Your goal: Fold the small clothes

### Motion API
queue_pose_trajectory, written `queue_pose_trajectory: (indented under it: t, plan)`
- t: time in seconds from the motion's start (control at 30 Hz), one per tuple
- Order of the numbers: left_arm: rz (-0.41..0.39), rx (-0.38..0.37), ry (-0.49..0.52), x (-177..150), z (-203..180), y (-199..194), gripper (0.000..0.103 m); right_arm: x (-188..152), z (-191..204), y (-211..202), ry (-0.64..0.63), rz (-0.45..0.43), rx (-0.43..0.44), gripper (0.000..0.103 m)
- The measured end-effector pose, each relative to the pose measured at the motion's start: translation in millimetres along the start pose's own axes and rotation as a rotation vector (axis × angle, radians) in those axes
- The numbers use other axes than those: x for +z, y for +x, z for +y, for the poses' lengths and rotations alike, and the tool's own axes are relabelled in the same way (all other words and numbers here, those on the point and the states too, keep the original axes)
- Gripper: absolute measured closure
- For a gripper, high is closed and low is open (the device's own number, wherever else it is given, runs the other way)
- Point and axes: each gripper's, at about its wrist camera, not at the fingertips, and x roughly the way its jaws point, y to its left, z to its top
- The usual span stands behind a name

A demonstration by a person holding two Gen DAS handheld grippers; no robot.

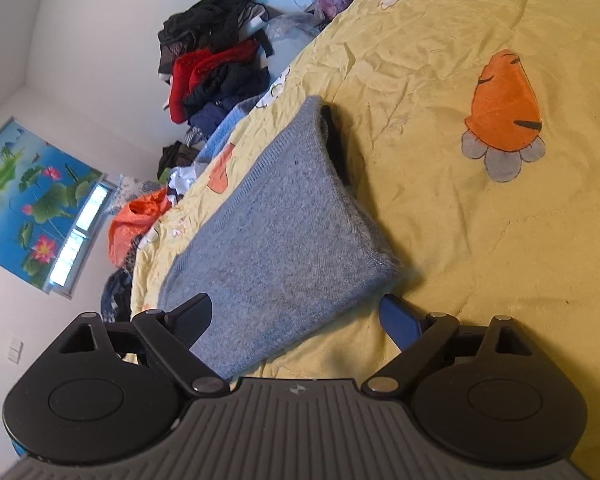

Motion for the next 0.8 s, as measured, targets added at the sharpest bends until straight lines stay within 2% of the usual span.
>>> queue_pose_trajectory:
  t: [0.07,0.1,0.3,0.37,0.47,0.5,0.53,0.57,0.6,0.63,0.7,0.8]
  plan:
    - [0.034,0.077,-0.036,-10.5,13.7,11.8,0.02,-0.6,1.3,1.3,0.001,-0.004,-0.001,0.012]
    - [0.034,0.08,-0.054,-13.6,18.7,16.9,0.02,-0.2,1.4,2.3,0.007,-0.004,0.0,0.011]
    - [-0.076,0.098,0.025,-9.1,7.5,40.1,0.02,5.5,2.8,17.0,0.089,-0.038,0.042,0.011]
    - [-0.106,0.115,0.07,-7.9,0.4,49.4,0.021,6.9,3.8,24.6,0.124,-0.084,0.036,0.015]
    - [-0.12,0.122,0.077,-10.3,-5.2,54.3,0.022,7.4,4.4,37.1,0.139,-0.109,-0.003,0.035]
    - [-0.115,0.118,0.075,-12.1,-4.3,55.3,0.031,6.8,4.1,41.3,0.133,-0.1,-0.014,0.046]
    - [-0.113,0.127,0.078,-13.3,-3.0,56.5,0.046,6.1,3.5,45.8,0.124,-0.087,-0.028,0.062]
    - [-0.117,0.153,0.088,-14.6,-1.5,57.7,0.058,5.0,1.6,50.4,0.118,-0.071,-0.044,0.072]
    - [-0.115,0.192,0.093,-14.5,1.6,58.7,0.084,3.7,-0.9,54.8,0.118,-0.055,-0.054,0.09]
    - [-0.11,0.219,0.092,-12.1,4.4,60.9,0.095,2.1,-4.0,56.7,0.124,-0.052,-0.047,0.091]
    - [-0.089,0.214,0.088,-5.8,8.4,60.3,0.097,3.8,-4.4,57.9,0.127,-0.042,-0.035,0.091]
    - [-0.061,0.23,0.148,1.1,-2.8,57.5,0.098,8.6,3.4,48.4,0.11,-0.057,0.005,0.091]
